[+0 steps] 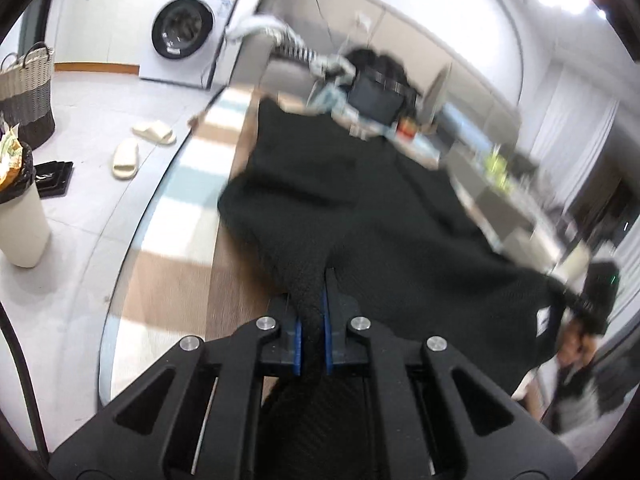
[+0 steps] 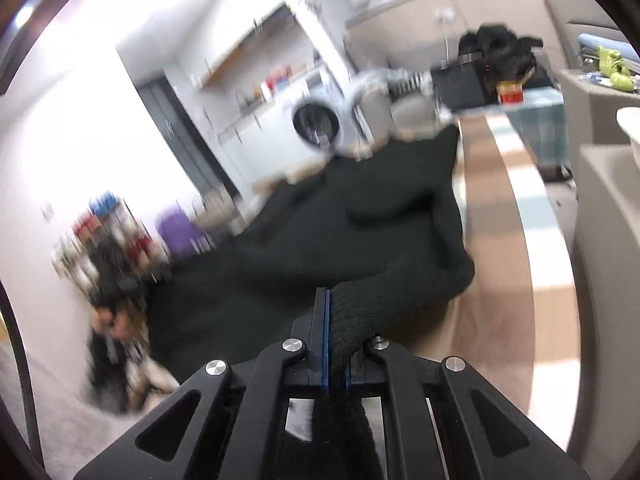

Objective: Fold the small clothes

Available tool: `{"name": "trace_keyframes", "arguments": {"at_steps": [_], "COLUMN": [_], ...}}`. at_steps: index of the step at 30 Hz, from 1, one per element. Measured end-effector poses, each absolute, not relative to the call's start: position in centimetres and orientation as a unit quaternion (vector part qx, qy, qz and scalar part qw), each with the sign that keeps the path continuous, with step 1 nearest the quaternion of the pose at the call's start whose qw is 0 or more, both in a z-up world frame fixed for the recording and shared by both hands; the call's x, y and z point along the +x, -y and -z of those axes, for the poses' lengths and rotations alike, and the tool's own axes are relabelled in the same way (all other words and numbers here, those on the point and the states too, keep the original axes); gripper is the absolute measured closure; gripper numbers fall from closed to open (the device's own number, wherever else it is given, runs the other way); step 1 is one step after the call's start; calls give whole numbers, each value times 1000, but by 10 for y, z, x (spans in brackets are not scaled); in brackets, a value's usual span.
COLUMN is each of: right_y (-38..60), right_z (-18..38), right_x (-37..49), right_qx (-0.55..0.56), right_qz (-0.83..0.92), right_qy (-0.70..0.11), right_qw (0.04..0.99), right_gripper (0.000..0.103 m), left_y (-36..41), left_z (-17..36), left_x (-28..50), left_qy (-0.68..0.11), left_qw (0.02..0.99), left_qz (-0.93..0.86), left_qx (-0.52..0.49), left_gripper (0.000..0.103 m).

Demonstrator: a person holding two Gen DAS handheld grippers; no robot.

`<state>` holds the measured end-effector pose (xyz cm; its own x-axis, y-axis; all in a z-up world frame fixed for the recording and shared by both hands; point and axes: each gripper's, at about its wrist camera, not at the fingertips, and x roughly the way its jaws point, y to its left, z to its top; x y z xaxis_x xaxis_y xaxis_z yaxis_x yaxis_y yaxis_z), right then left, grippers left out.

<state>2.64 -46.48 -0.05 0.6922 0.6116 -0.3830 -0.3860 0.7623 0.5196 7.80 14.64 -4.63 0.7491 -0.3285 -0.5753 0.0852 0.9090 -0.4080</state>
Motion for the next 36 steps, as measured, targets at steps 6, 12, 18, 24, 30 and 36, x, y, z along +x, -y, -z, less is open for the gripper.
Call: {"name": "trace_keyframes", "arguments": {"at_steps": [6,12,18,24,30,36], "right_y": [474,466,466,464,455,438], "right_z": [-24,-28,16,43,55,55], "right_x": [54,107,153,165,187,205], "right_qx": [254,237,204,175,172,145], "right_qz": [-233,-124,-32,-49,-55,-64], "right_qy": [-214,-258,-395,-433,-441,-454], "right_qw": [914,928,895,883,879,877], "right_gripper": [98,97,42,38,38,38], "left_y": [-157,-163,-154,-144,-135,-132], "left_z": [25,22,72,90,98,107], "left_x": [96,148,220,230,260,281], "left_qy": [-294,-296,-414,-420,-432,-443], "left_qw": [930,931,894,895,890,887], "left_qz": [90,49,-24,-23,-49,-40], "left_qx": [-203,-208,-171,-150,-138,-127], "left_gripper": [99,99,98,49,44,63]}}
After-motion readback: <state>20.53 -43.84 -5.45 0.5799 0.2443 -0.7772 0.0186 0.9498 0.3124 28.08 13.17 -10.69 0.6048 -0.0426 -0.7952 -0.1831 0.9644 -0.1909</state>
